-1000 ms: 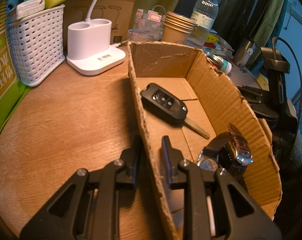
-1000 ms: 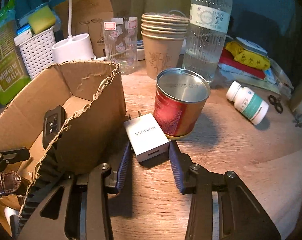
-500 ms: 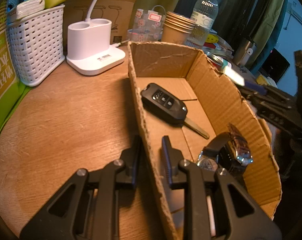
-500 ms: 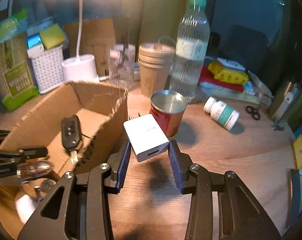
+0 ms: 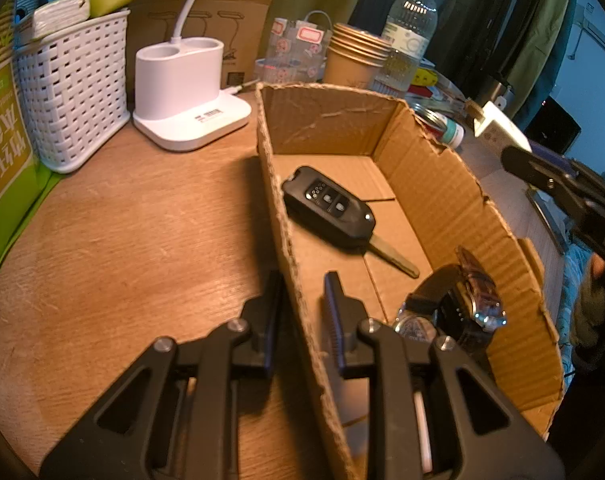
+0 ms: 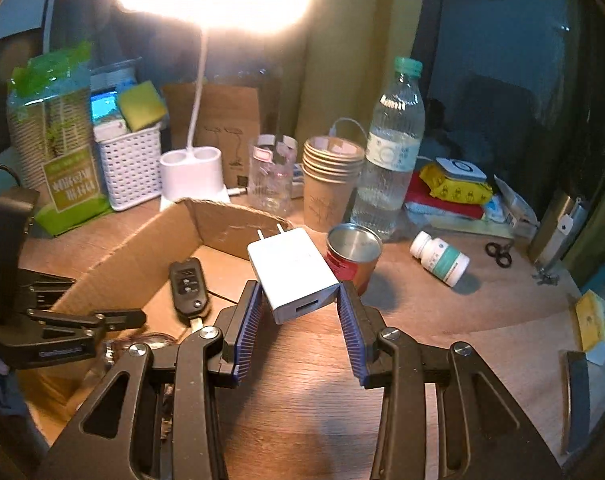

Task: Organize rigid objects
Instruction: 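Lift the charger into the box and open the right tool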

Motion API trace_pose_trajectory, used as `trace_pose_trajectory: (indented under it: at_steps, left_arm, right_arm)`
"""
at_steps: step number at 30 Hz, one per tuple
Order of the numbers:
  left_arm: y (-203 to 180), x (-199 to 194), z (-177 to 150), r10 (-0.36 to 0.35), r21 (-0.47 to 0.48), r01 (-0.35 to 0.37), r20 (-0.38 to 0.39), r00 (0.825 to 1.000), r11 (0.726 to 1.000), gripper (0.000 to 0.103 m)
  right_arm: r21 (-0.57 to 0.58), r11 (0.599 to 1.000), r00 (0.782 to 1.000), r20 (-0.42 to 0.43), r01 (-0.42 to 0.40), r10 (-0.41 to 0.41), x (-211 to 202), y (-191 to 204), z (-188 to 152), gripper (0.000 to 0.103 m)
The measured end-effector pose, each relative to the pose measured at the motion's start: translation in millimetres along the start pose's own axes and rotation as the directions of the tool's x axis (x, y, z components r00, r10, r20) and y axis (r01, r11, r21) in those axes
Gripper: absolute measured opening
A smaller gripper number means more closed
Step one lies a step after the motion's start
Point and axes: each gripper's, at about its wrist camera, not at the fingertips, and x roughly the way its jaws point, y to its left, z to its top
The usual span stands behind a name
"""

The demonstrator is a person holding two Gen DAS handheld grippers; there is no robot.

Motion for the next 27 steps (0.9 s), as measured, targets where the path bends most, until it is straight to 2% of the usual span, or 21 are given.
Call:
trace_pose_trajectory:
  at_steps: [13,27]
  left_arm:
    - [0,0,0,0.0,0.0,0.0,0.0,1.0,1.0,0.022]
    - [-1,0,0,-0.002,0.0,0.002,-0.003,1.0,1.0,0.022]
  right_arm:
    - [-0.058,0.995,0.996,-0.009,-0.085,0.085,4,35,1,0.041]
    - [-0.052,0.994,0.994,-0.06,-0.096,0.092,20,38,-6,0.041]
